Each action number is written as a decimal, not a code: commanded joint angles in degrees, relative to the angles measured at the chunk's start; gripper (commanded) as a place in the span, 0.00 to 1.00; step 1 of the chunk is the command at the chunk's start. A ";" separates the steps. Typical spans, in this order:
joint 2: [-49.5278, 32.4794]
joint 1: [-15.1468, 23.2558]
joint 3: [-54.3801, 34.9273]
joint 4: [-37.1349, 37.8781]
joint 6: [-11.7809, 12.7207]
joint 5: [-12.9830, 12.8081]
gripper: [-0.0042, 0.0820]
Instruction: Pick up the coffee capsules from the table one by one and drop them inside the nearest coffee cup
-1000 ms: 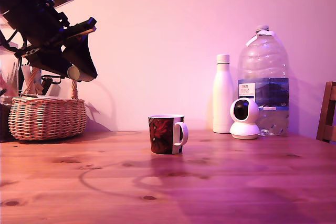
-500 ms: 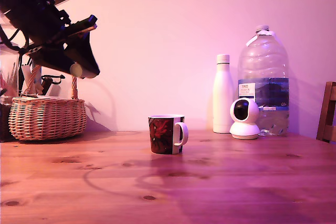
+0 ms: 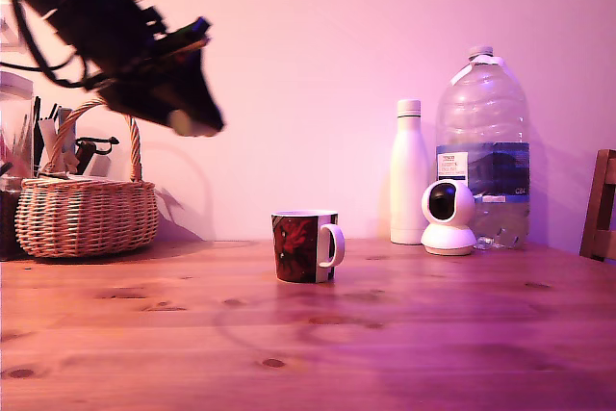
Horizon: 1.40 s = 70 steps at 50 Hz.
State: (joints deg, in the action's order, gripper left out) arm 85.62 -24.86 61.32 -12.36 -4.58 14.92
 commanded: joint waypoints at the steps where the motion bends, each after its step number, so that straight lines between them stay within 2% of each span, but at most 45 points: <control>1: 0.22 -0.74 2.10 -0.13 -0.39 0.04 0.36; 15: 2.64 -2.08 5.46 -2.45 -1.09 -0.20 0.36; 22: 6.05 -2.71 8.59 -4.59 -1.09 -0.26 0.36; 23: 6.64 -2.80 9.16 -4.94 -1.99 -0.33 0.36; 27: 9.05 -3.37 11.76 -6.69 -1.99 -0.37 0.36; 32: 12.44 -4.00 15.58 -8.94 -1.99 -0.57 0.36; 33: 13.05 -4.11 16.39 -9.35 -3.19 -0.68 0.36; 40: 17.73 -4.70 22.43 -12.81 -3.52 -0.87 0.36; 42: 19.10 -4.85 24.20 -13.90 -4.52 -1.05 0.36; 49: 23.89 -5.05 30.99 -18.03 -4.94 -1.11 0.36; 59: 29.53 -5.05 38.97 -22.08 -5.09 -2.58 0.36; 60: 30.08 -5.05 39.82 -22.58 -6.38 -2.56 0.36; 70: 36.52 -5.03 48.44 -27.34 -6.47 -2.95 0.36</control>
State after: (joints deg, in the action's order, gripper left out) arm 119.72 -29.63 108.05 -39.13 -10.72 12.03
